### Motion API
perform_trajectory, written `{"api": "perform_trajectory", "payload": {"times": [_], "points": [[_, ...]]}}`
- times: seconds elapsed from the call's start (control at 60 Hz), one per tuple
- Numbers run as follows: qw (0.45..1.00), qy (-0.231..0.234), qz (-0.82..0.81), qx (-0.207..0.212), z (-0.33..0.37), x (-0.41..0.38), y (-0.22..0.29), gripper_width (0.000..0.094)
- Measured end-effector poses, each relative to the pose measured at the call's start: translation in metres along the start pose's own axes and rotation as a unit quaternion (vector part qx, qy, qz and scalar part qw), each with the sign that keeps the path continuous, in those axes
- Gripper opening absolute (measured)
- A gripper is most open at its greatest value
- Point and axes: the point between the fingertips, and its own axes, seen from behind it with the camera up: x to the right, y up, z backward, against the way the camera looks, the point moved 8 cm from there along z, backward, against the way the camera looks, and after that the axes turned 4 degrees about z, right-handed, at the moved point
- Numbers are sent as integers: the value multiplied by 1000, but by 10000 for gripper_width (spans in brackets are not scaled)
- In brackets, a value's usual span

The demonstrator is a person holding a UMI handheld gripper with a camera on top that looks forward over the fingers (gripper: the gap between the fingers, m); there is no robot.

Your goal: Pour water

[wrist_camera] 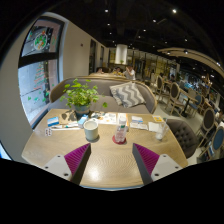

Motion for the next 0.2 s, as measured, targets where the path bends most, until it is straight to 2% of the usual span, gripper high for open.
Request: {"api": "perform_trajectory", "payload": {"times": [0.2], "points": [[999, -11, -31, -1, 12, 2, -1, 855]]}}
